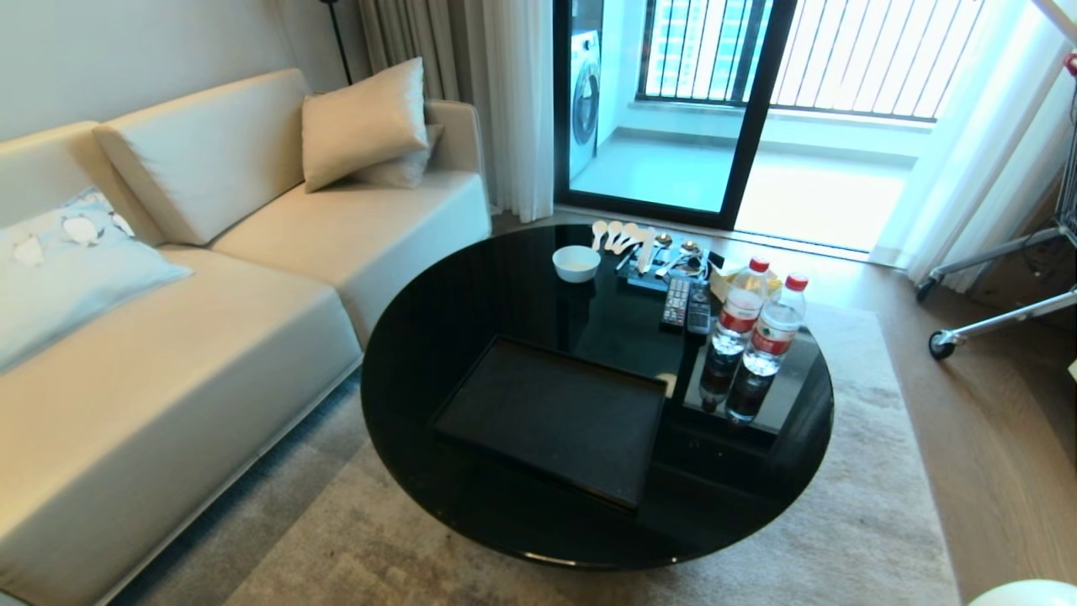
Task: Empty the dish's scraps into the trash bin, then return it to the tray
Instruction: Put the bowl back to the table
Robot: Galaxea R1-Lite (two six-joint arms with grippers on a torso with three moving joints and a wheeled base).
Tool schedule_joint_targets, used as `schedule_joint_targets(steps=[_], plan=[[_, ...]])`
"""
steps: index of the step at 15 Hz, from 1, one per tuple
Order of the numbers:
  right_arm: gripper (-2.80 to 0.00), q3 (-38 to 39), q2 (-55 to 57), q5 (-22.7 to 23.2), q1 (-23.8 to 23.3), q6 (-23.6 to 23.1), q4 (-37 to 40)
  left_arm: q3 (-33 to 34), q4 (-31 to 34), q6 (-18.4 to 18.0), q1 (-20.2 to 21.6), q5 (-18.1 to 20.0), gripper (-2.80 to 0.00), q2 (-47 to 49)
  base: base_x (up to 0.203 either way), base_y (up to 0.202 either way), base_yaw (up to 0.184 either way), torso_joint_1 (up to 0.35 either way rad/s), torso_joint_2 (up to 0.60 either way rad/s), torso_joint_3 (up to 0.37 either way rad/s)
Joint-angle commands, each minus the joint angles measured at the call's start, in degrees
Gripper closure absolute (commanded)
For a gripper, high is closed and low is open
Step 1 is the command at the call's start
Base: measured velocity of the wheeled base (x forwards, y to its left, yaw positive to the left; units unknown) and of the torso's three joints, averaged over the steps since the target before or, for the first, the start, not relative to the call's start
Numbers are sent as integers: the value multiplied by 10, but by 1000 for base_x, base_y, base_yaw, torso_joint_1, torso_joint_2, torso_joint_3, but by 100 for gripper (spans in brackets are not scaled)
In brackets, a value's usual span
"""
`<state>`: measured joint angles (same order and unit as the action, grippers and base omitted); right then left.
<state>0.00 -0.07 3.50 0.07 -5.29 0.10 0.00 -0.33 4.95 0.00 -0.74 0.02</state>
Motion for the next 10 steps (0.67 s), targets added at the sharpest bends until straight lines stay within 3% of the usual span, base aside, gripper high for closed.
schedule_joint_targets(steps=[1,7,10], plan=[[0,0,1,0,0,-1,0,0,0,1,0,0,0,0,186,0,0,-1,3,7],[0,0,1,0,0,-2,0,0,0,1,0,0,0,0,186,0,1,3,3,3],[0,0,1,0,0,-2,1,0,0,1,0,0,0,0,38,0,-1,4,1,1]])
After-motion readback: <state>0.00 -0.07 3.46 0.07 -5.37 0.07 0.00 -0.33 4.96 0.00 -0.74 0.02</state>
